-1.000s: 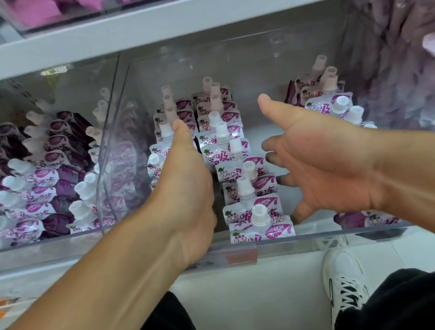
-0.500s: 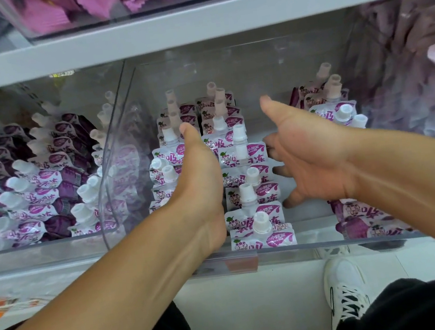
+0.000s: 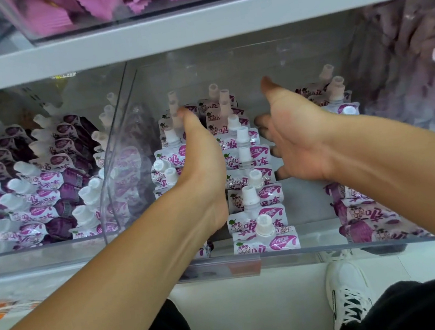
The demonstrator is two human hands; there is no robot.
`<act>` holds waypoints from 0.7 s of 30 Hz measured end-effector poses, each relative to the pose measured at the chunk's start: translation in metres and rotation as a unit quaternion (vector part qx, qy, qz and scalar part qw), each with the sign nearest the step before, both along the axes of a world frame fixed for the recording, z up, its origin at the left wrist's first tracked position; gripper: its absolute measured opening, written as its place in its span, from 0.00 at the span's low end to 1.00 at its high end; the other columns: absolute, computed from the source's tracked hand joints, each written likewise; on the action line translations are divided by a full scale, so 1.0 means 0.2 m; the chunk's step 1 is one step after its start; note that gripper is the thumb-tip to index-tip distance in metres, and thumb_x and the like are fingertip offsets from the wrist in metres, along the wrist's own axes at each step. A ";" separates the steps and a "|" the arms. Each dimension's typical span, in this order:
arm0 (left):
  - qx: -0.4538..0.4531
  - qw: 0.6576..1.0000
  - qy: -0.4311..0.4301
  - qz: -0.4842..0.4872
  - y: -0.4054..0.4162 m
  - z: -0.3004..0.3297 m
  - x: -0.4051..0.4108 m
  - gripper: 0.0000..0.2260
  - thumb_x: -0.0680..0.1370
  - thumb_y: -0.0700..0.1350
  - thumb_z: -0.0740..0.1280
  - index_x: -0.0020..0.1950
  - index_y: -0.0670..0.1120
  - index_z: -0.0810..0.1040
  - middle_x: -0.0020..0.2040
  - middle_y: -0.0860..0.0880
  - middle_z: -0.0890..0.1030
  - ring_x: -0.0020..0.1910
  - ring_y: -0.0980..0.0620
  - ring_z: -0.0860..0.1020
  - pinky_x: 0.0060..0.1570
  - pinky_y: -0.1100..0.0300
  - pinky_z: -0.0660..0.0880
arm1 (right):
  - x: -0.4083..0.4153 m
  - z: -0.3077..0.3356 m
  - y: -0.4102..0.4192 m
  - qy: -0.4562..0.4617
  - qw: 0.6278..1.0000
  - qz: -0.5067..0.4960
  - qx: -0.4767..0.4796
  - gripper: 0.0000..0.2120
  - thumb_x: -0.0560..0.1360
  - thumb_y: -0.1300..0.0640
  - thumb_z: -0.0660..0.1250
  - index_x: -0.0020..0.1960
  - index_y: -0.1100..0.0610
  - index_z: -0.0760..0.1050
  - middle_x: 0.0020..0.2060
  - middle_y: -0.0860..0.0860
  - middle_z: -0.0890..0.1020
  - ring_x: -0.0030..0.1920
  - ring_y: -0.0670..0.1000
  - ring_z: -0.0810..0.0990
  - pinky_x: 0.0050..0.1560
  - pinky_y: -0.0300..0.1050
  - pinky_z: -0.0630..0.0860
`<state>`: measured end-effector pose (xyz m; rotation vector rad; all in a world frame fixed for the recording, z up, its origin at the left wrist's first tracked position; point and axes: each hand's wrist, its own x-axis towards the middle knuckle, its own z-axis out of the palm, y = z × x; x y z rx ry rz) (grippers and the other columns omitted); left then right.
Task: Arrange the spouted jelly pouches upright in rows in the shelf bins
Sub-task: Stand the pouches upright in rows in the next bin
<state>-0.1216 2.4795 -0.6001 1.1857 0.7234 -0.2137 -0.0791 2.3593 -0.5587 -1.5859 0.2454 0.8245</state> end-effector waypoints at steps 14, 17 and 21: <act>0.033 0.999 0.010 -0.035 0.01 0.02 0.04 0.58 0.49 0.82 0.51 0.76 0.57 0.63 0.76 0.49 0.66 0.74 0.45 0.65 0.72 0.39 0.56 | 0.07 0.04 0.00 -0.083 0.995 0.009 -0.049 0.28 0.79 0.38 0.53 0.73 0.52 0.64 0.73 0.50 0.67 0.70 0.52 0.68 0.67 0.58 0.63; 0.080 0.995 -0.022 -0.055 0.02 0.12 -0.05 0.43 0.68 0.71 0.56 0.79 0.52 0.58 0.79 0.50 0.60 0.77 0.48 0.60 0.74 0.43 0.55 | 0.10 0.12 0.03 -0.372 0.890 0.128 -0.229 0.17 0.81 0.48 0.59 0.68 0.48 0.70 0.69 0.48 0.72 0.63 0.48 0.73 0.55 0.38 0.67; 0.100 0.991 -0.046 -0.070 0.07 0.12 -0.17 0.26 0.82 0.55 0.56 0.79 0.50 0.57 0.79 0.52 0.59 0.76 0.51 0.59 0.71 0.50 0.59 | 0.21 0.11 0.11 -0.541 0.712 0.311 -0.321 0.23 0.81 0.49 0.59 0.75 0.46 0.63 0.75 0.48 0.66 0.72 0.52 0.66 0.68 0.40 0.62</act>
